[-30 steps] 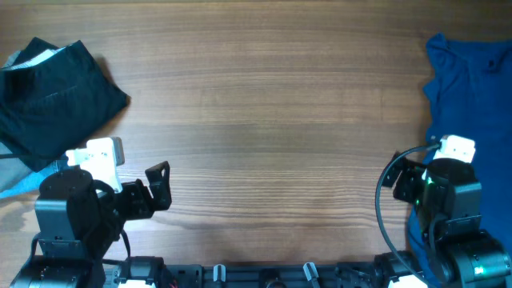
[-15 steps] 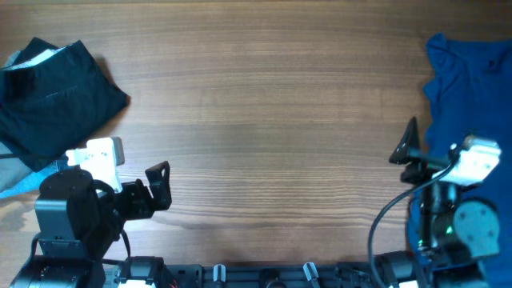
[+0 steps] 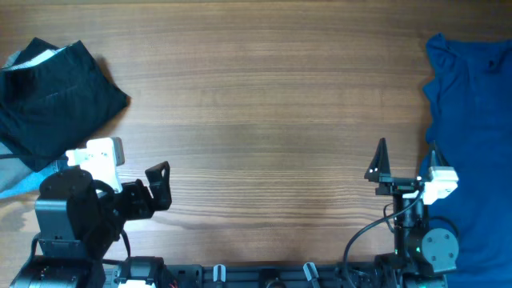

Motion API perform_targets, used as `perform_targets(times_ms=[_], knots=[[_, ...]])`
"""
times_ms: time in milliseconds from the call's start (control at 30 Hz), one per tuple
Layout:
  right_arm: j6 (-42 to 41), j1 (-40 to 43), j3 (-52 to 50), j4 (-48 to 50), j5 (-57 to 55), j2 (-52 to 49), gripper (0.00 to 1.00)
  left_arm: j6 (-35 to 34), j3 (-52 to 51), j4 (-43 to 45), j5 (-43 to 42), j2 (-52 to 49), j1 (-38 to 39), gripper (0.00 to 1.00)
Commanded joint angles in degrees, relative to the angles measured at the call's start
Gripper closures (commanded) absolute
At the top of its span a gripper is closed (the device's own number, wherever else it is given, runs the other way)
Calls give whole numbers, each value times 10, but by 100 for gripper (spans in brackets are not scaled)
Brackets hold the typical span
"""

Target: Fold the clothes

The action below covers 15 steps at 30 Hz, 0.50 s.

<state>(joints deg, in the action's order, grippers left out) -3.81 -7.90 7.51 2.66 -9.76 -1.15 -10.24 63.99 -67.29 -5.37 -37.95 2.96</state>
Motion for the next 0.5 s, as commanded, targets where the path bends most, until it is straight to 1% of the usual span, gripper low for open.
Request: perform_targets(times_ms=[0,133,333,467], knots=[[8,5,-37,42,46,10,0,-7,-2,0,8,1,-2,0],[43,5,-70,78,75,10,0,-7,-2,0,8,1,-2,0],[43,7,-72,-23,118,10,0,-7,-2,0,8,1,-2,0],[52,7,-72,-27,126,10,0,-7,-2,0,8,1,-2,0]])
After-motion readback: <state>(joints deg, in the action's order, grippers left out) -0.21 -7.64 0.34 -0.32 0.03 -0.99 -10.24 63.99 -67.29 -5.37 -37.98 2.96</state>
